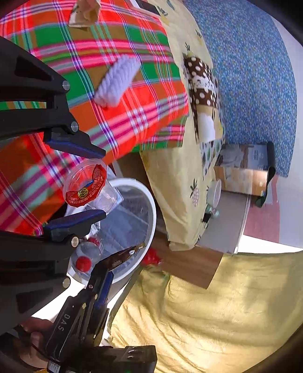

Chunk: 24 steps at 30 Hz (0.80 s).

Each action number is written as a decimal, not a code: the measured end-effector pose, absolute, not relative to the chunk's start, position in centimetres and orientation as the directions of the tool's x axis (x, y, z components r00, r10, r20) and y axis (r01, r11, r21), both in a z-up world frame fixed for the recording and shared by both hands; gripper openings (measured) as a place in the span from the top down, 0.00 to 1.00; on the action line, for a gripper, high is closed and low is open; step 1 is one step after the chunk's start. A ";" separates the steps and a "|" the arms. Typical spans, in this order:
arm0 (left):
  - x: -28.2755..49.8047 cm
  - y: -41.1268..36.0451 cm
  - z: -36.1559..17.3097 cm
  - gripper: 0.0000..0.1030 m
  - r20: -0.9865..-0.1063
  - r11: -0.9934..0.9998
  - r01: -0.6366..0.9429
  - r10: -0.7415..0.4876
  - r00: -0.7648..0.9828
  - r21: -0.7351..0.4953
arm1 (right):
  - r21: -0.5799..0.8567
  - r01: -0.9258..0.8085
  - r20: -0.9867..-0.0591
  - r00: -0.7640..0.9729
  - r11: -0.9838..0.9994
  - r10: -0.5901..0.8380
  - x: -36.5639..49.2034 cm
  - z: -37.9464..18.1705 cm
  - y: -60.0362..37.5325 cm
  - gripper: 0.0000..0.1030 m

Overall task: Collect trash
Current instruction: 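Carry the coffee packet and red-lidded container over the mesh bin and open both tools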

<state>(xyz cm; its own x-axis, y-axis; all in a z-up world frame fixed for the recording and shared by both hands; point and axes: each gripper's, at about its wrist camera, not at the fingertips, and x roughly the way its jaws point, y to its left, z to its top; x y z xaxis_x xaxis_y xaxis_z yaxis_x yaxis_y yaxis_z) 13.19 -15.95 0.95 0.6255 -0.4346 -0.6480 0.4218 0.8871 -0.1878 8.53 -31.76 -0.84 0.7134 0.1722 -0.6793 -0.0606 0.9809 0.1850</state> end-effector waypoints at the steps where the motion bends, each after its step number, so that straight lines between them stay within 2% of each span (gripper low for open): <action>1: 13.3 -16.4 0.9 0.56 -0.649 0.884 0.429 -0.439 0.621 -0.188 | 0.184 -0.050 -0.682 0.713 0.982 0.164 8.5 -0.9 -32.0 0.75; 24: 16.7 -22.9 -2.3 0.55 -0.697 0.838 0.518 -0.476 0.536 -0.173 | 0.151 0.076 -0.743 0.667 0.986 0.062 9.9 -2.8 -36.3 0.73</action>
